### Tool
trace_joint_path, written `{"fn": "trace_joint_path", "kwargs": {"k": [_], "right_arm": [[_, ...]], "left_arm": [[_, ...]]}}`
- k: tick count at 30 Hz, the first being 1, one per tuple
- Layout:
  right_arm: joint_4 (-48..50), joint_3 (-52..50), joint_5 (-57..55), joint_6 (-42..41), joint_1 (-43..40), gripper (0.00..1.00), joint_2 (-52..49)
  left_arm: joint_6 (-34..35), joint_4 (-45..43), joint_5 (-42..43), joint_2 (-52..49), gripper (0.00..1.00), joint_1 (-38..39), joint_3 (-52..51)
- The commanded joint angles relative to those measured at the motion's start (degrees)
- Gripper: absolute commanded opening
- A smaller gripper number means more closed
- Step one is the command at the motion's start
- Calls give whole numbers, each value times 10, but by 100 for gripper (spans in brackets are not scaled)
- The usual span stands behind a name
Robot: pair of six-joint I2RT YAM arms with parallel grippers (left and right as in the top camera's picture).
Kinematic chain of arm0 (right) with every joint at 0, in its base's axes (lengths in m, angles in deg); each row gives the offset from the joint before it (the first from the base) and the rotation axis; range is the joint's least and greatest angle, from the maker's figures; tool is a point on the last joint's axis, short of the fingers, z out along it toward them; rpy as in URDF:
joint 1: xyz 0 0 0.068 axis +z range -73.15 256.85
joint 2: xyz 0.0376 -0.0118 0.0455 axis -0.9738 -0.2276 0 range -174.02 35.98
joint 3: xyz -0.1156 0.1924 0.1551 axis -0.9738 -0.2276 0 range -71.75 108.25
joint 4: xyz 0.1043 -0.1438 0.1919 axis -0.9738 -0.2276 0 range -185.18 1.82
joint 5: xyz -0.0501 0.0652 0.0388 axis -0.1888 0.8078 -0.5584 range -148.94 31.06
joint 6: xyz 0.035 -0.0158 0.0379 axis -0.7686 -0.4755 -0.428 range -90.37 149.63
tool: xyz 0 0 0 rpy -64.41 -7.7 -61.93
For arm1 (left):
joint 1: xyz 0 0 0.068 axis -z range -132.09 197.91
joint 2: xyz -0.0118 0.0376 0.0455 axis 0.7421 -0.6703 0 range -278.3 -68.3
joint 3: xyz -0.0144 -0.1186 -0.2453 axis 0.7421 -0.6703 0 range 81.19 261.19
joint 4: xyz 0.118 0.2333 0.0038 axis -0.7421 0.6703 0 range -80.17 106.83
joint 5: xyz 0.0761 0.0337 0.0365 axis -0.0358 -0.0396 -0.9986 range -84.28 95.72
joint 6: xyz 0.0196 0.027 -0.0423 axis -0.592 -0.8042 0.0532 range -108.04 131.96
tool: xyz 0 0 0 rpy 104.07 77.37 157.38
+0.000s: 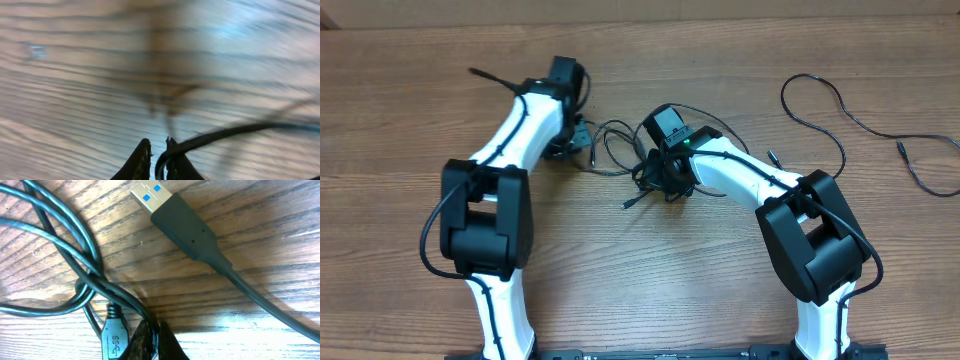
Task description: Untangle cables
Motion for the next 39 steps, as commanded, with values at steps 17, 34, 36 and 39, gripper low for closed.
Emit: {"fn": "trace_joint_path", "kwargs": {"k": [17, 34, 36, 39], "right_arm": [[-12, -16, -52, -7, -17, 4, -12], [2, -16, 57, 25, -15, 4, -12], [2, -16, 77, 31, -15, 5, -12], [5, -14, 102, 73, -19, 24, -11]], "left_arm": [[93, 41, 10, 5, 20, -132, -2], [-81, -25, 217, 5, 54, -45, -2], [-131, -24, 264, 5, 52, -32, 3], [-146, 13, 288, 11, 49, -27, 32]]}}
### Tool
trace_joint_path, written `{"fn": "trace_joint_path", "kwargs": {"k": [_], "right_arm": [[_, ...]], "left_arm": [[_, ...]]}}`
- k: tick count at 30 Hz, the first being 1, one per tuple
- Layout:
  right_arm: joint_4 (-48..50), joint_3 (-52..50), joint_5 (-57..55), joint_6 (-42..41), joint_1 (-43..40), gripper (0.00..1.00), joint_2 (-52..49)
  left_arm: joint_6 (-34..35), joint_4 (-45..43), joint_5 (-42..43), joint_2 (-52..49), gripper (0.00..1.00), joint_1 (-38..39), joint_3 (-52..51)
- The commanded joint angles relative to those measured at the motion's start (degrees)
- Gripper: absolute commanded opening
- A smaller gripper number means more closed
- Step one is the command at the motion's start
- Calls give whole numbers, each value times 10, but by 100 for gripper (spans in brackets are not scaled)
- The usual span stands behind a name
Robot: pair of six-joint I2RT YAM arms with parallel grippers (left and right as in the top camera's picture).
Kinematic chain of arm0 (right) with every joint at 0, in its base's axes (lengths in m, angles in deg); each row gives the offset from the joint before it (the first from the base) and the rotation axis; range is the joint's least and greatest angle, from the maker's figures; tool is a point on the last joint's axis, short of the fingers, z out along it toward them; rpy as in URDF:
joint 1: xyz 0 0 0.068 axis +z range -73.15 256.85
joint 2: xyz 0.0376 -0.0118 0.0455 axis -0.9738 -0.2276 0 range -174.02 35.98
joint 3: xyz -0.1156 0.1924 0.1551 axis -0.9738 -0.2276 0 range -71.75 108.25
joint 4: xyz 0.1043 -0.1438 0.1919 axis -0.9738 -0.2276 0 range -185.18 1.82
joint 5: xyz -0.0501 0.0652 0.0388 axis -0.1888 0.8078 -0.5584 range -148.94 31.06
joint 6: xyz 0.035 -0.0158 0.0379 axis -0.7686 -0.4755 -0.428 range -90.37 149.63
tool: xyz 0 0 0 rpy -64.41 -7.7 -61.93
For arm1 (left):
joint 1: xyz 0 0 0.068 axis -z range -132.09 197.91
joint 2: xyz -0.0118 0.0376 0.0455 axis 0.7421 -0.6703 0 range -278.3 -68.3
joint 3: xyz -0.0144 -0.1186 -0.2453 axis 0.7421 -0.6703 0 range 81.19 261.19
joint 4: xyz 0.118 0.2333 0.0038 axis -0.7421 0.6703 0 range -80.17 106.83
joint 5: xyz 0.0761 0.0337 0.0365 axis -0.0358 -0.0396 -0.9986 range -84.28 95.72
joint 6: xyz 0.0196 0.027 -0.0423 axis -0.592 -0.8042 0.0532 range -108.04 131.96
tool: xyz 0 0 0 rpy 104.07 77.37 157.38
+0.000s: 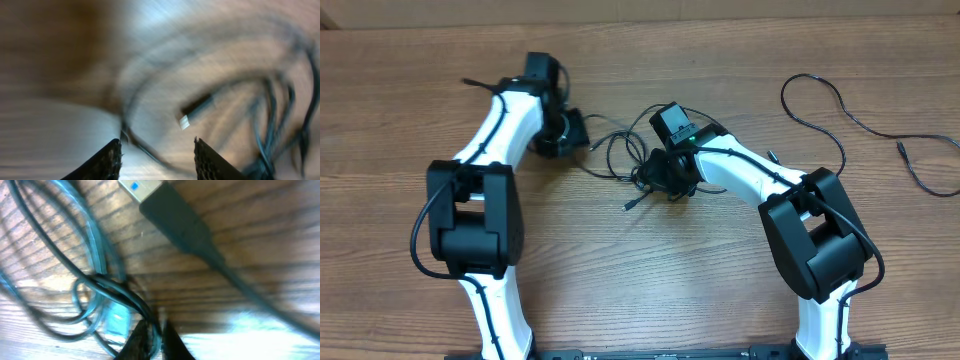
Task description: Untangle cables
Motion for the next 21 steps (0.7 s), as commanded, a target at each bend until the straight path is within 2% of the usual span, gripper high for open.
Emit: {"fn": "trace_joint_path", "kwargs": {"k": [1, 3, 4, 6, 11, 16, 21], "right_arm": [[0, -11, 39, 43, -5, 27, -10], [1, -6, 43, 47, -7, 29, -10], [1, -4, 43, 47, -6, 31, -10], [3, -4, 42, 47, -6, 32, -10], [-4, 0, 42, 60, -7, 32, -9], [-37, 36, 42, 99, -19, 32, 2], [-50, 54, 19, 154, -31, 31, 6]], "left_arm": [[-64, 40, 65, 14, 49, 4, 43], [-53, 71, 64, 20, 53, 3, 73], [-37, 87, 64, 23, 59, 3, 95], [-4, 106, 64, 23, 61, 4, 113], [43, 174, -9, 10, 59, 36, 109], [43, 184, 3, 6, 54, 79, 90], [97, 180, 2, 6, 47, 111, 72]]}}
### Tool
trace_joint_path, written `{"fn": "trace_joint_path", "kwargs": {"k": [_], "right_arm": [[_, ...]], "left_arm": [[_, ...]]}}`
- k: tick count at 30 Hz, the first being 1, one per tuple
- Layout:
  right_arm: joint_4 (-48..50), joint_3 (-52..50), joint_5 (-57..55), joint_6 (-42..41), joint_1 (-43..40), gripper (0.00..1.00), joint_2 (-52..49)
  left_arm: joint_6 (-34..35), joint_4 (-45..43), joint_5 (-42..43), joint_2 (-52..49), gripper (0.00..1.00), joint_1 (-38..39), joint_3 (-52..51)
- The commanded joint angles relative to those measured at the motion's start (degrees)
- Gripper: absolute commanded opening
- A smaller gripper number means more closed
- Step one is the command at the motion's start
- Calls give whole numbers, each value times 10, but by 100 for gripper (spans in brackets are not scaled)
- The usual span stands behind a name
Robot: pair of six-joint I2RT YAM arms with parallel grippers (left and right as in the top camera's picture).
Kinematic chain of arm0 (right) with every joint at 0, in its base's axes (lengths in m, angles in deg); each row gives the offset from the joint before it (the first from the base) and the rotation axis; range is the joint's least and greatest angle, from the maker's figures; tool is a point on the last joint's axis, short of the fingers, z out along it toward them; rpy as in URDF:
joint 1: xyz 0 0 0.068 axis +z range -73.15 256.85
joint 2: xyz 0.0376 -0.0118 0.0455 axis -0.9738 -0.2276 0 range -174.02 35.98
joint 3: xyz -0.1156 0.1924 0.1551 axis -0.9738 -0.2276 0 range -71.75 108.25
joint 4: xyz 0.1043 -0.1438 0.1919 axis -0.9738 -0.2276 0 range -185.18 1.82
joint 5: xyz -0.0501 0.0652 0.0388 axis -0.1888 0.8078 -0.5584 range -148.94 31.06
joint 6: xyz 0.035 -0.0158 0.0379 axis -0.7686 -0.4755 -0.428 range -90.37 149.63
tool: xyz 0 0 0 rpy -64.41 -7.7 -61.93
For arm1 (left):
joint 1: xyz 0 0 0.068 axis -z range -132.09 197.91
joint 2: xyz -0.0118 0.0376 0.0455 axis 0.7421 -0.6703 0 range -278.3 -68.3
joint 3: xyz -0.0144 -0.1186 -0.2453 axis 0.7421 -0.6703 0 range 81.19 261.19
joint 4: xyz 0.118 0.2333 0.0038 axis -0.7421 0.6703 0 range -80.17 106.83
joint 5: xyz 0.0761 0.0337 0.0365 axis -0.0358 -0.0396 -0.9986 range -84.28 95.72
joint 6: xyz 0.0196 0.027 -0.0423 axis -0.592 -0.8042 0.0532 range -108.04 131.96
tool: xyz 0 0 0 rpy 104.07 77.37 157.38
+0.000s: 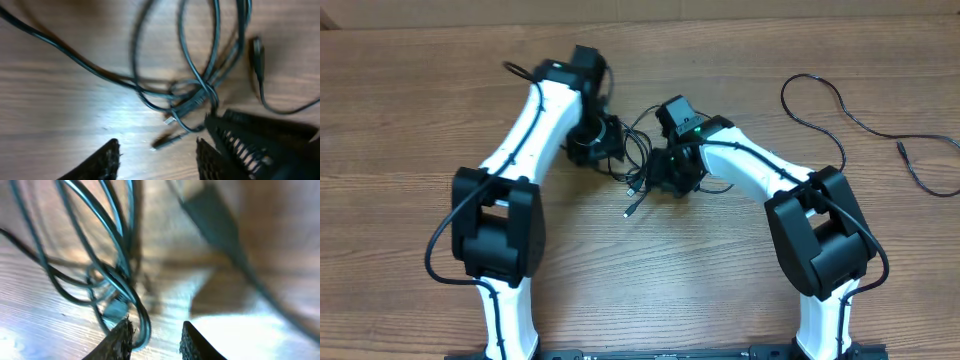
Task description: Untangle cables
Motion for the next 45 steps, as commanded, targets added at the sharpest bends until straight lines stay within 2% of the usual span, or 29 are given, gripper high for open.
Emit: {"fn": "trace_joint_path", "kwargs": {"k": [1, 4, 9, 14, 26, 35, 45], "right_arm": [[-7, 23, -33, 51, -14, 30, 6], [-32, 23, -47, 51, -17, 30, 5], [-27, 23, -47, 51, -16, 30, -1], [-16, 19, -34, 51, -10, 30, -7], [-7, 16, -34, 51, 5, 30, -9], [30, 16, -34, 51, 30, 31, -9], [51, 16, -46, 45, 45, 30, -10]], "left_arm": [[62, -6, -11, -3, 46, 22, -26], [94, -39, -30, -3, 44, 33, -68], [95, -106, 16, -3, 39, 35, -125], [104, -142, 33, -3, 38, 38, -155], [109, -160, -95, -3, 32, 41, -158], [77, -173, -126, -3, 31, 26, -158], [-11, -175, -139, -3, 33, -14, -158]]}}
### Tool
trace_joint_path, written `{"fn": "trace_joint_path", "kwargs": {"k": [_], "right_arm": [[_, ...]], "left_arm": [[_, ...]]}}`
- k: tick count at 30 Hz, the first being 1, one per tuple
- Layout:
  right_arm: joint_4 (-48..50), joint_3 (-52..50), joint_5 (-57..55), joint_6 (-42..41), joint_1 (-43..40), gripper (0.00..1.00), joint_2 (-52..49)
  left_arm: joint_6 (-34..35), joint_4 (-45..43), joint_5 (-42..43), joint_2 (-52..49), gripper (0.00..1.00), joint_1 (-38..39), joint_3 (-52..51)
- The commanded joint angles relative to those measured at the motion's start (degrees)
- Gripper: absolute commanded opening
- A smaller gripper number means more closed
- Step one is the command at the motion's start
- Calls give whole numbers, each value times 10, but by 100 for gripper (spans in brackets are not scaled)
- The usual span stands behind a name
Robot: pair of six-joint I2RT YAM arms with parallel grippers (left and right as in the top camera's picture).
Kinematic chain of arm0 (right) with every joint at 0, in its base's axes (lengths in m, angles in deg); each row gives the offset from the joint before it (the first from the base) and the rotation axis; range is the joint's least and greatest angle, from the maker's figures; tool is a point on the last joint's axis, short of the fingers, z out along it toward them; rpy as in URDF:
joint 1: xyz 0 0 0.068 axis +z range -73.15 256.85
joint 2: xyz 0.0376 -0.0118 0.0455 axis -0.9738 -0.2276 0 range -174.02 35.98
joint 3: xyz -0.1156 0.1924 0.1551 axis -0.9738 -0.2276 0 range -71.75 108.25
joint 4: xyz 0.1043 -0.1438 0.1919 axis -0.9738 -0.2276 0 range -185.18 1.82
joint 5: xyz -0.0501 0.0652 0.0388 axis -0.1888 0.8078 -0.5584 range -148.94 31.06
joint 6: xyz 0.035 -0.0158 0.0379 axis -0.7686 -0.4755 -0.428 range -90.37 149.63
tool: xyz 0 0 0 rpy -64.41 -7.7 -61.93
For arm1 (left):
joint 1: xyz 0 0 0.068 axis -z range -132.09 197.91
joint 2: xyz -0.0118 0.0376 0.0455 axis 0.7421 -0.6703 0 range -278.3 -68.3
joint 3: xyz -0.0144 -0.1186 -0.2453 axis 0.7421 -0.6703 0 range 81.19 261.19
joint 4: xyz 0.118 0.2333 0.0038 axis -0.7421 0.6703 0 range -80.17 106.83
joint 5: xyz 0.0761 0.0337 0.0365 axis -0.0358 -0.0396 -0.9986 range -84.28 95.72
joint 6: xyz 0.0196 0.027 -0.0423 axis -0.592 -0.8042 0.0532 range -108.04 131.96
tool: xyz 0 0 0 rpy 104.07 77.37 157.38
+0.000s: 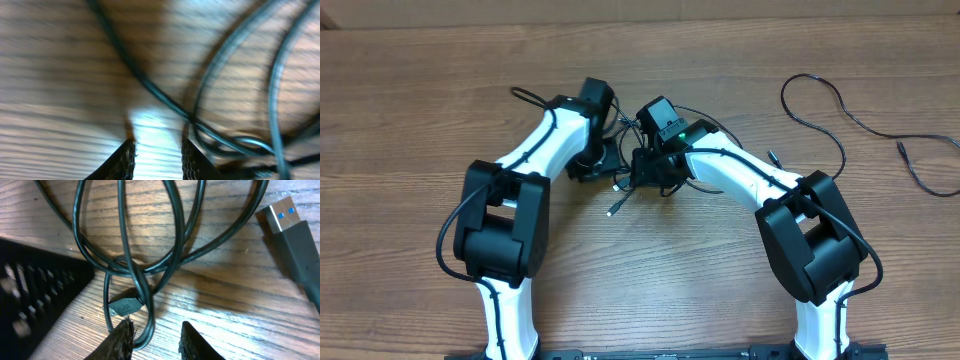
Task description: Untangle cables
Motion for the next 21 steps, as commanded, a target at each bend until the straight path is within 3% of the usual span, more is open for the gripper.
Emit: {"fn": "trace_joint_path", "kwargs": {"k": [1, 7, 12, 21], "right_arm": [[6, 3, -17, -11, 2, 29, -9], [7, 3, -26, -17, 2, 28, -10], [16, -18, -26, -17, 2, 28, -10], [10, -30, -69, -56, 2, 21, -11]], "left_arm": [[-45, 1, -31, -3, 33, -15, -6], [-48, 2, -20, -3, 34, -15, -6], [-49, 3, 76, -3, 38, -15, -6], [-59, 7, 154, -3, 39, -13, -6]]}}
